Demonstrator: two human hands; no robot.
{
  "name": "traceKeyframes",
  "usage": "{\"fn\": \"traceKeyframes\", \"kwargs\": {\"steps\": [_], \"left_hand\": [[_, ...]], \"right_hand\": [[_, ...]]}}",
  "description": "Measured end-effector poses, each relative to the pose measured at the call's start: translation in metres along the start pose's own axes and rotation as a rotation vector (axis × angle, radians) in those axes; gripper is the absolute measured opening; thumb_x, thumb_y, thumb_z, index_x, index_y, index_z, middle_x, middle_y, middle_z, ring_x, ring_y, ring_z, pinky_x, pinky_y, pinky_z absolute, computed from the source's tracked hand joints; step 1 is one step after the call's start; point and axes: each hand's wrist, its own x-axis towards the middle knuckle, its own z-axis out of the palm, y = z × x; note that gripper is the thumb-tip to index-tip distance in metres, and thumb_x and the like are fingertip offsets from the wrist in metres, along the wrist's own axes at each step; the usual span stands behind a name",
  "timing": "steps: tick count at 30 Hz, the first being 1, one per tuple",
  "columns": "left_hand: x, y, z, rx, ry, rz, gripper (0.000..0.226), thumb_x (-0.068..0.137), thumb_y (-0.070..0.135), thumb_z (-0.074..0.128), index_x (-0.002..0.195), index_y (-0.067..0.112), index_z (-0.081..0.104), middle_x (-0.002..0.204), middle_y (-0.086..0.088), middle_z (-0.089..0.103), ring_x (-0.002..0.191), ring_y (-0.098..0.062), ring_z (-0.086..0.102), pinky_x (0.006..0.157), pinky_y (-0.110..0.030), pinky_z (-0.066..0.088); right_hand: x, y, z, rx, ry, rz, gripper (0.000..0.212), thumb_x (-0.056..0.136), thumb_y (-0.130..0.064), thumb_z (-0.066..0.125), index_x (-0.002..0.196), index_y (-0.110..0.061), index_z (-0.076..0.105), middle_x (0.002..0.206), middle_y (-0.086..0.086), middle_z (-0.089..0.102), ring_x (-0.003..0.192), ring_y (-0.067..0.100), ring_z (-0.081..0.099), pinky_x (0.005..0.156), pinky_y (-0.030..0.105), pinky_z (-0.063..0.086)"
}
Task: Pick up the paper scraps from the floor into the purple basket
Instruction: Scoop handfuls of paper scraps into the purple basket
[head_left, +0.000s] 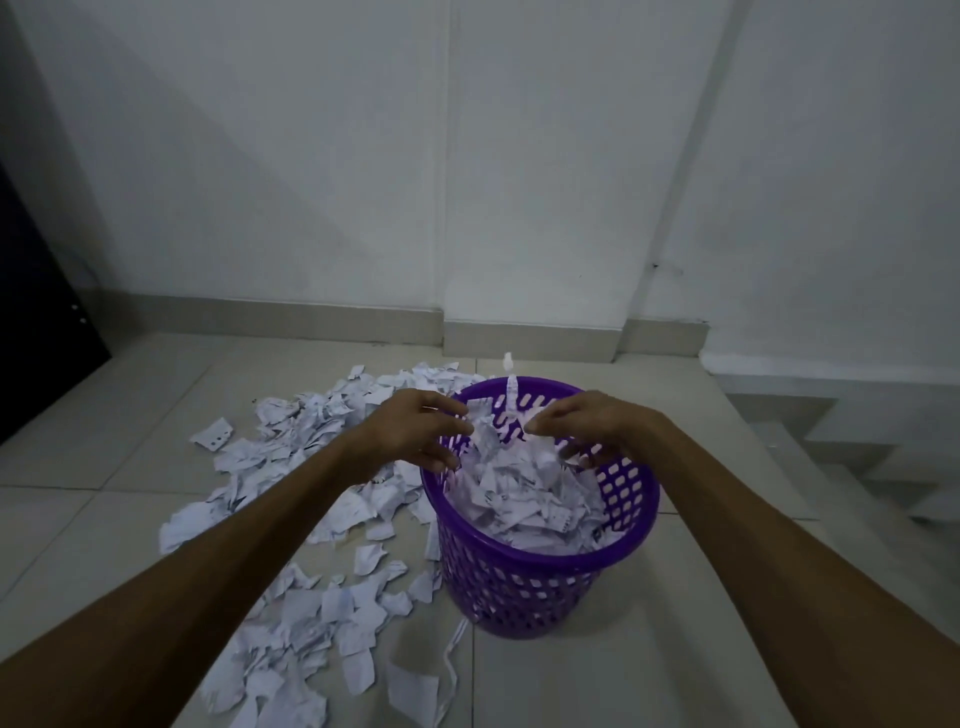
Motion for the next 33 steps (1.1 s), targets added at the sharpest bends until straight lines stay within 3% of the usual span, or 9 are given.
{"fn": "traceKeyframes", "kwargs": {"steps": [4, 9, 12, 16, 19, 22, 24, 27, 33], "left_hand": [[0.002, -0.009, -0.003, 0.048, 0.152, 0.043, 0.016, 0.091, 0.020, 0.065, 0.107, 0.018, 0.067, 0.092, -0.006, 0.072, 0.063, -0.011, 0.064, 0.054, -0.021, 0.048], [0.000, -0.017, -0.008, 0.001, 0.158, -0.003, 0.019, 0.093, 0.020, 0.063, 0.111, 0.019, 0.066, 0.092, -0.001, 0.071, 0.068, -0.010, 0.062, 0.059, -0.021, 0.045], [-0.002, -0.019, -0.009, -0.016, 0.156, -0.009, 0.018, 0.094, 0.016, 0.062, 0.110, 0.019, 0.066, 0.093, -0.001, 0.070, 0.070, -0.010, 0.061, 0.059, -0.020, 0.045], [-0.002, -0.020, -0.008, -0.014, 0.145, 0.000, 0.019, 0.095, 0.017, 0.059, 0.114, 0.018, 0.065, 0.098, -0.003, 0.071, 0.073, -0.011, 0.062, 0.056, -0.018, 0.046], [0.000, -0.022, -0.009, -0.034, 0.147, -0.005, 0.019, 0.096, 0.019, 0.060, 0.114, 0.017, 0.065, 0.094, -0.001, 0.070, 0.070, -0.010, 0.061, 0.054, -0.016, 0.046], [0.001, -0.022, -0.010, -0.057, 0.148, -0.019, 0.019, 0.095, 0.020, 0.061, 0.113, 0.017, 0.066, 0.092, 0.001, 0.070, 0.066, -0.008, 0.060, 0.052, -0.016, 0.046], [0.002, -0.023, -0.011, -0.103, 0.146, -0.038, 0.019, 0.094, 0.019, 0.063, 0.112, 0.018, 0.068, 0.095, -0.001, 0.071, 0.065, -0.009, 0.061, 0.052, -0.017, 0.047], [0.001, -0.025, -0.015, -0.163, 0.167, -0.072, 0.018, 0.092, 0.019, 0.065, 0.110, 0.019, 0.069, 0.097, 0.000, 0.073, 0.066, -0.010, 0.063, 0.056, -0.019, 0.049], [-0.010, -0.041, -0.035, -0.165, 0.222, -0.089, 0.018, 0.093, 0.019, 0.065, 0.110, 0.021, 0.069, 0.109, 0.002, 0.071, 0.071, -0.013, 0.065, 0.062, -0.022, 0.049]], "right_hand": [[0.015, -0.008, 0.018, 0.015, 0.165, -0.183, 0.026, 0.086, -0.031, 0.075, 0.107, -0.017, 0.070, 0.110, 0.009, 0.066, 0.086, 0.020, 0.062, 0.061, 0.029, 0.053], [0.030, -0.009, 0.065, -0.206, 0.181, -0.315, 0.052, 0.098, -0.040, 0.055, 0.143, -0.014, 0.047, 0.149, 0.010, 0.045, 0.130, 0.024, 0.048, 0.096, 0.031, 0.040], [0.035, 0.002, 0.092, -0.290, 0.122, -0.271, 0.063, 0.102, -0.050, 0.037, 0.151, -0.010, 0.034, 0.156, 0.012, 0.035, 0.141, 0.027, 0.036, 0.113, 0.038, 0.030], [0.040, 0.019, 0.108, -0.416, -0.144, -0.124, 0.068, 0.101, -0.060, 0.014, 0.150, -0.020, 0.037, 0.145, 0.016, 0.050, 0.129, 0.031, 0.051, 0.113, 0.042, 0.034], [0.039, 0.020, 0.105, -0.332, -0.209, 0.043, 0.093, 0.085, -0.081, 0.013, 0.146, -0.020, 0.045, 0.142, 0.012, 0.054, 0.127, 0.029, 0.052, 0.113, 0.042, 0.033], [0.033, 0.009, 0.089, -0.465, -0.216, -0.028, 0.071, 0.097, -0.066, 0.027, 0.144, -0.018, 0.049, 0.152, 0.011, 0.043, 0.132, 0.028, 0.046, 0.111, 0.039, 0.033], [0.031, 0.002, 0.077, -0.497, -0.171, -0.162, 0.047, 0.102, -0.048, 0.041, 0.133, -0.019, 0.060, 0.143, 0.009, 0.053, 0.120, 0.023, 0.055, 0.099, 0.032, 0.040], [0.036, -0.003, 0.067, -0.435, 0.078, -0.309, 0.033, 0.099, -0.040, 0.053, 0.113, -0.017, 0.072, 0.112, 0.006, 0.071, 0.092, 0.014, 0.062, 0.081, 0.028, 0.045], [0.034, -0.032, 0.083, -0.322, 0.388, -0.550, 0.022, 0.096, -0.031, 0.061, 0.098, -0.013, 0.072, 0.097, 0.001, 0.066, 0.090, 0.014, 0.059, 0.081, 0.032, 0.050]]}}
